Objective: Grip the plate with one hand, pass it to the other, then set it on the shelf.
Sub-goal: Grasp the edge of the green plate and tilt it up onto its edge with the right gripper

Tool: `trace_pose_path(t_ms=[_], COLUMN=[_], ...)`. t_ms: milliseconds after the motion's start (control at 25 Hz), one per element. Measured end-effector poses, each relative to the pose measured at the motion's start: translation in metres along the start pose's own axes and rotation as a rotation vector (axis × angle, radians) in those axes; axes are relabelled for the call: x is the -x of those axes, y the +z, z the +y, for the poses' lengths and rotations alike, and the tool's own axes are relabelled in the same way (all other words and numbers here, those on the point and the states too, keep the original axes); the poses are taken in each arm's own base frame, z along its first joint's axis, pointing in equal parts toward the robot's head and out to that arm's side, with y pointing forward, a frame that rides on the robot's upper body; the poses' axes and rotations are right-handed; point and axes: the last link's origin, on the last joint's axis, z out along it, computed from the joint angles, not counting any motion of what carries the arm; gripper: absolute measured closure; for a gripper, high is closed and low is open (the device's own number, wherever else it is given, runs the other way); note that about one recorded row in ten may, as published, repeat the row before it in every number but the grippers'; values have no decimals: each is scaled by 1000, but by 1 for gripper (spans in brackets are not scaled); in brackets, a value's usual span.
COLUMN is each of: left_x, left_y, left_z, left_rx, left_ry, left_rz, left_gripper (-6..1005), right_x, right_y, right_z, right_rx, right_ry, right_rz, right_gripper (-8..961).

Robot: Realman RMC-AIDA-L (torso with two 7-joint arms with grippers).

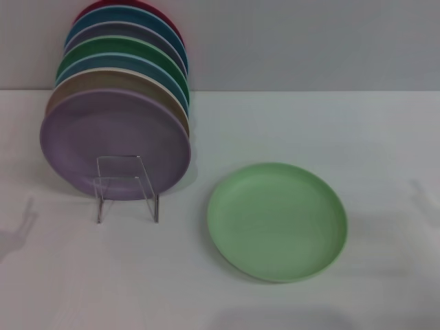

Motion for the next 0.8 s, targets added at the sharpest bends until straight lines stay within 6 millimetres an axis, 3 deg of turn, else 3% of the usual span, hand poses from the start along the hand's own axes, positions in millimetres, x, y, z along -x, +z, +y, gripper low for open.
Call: trace_pose_path(t_ms=[400,480,520,560,800], left_x=[0,0,0,0,2], left_y=[0,2,3,3,8], left_z=[0,2,3,3,6], left_rx=[3,12,18,18,35], left_ry=[0,-2,-3,-3,-6], left_rz=[0,1,2,2,-8], left_gripper=[180,180,180,180,180], right_x=[2,1,3,3,20], right_y=[29,45,63,63,117], right_z=[0,-7,-9,-9,5], right_rx=[114,156,208,208,256], right_ry=[51,112,159,159,169], right_rz=[29,117,234,234,607], right_gripper=[156,157,157,157,158])
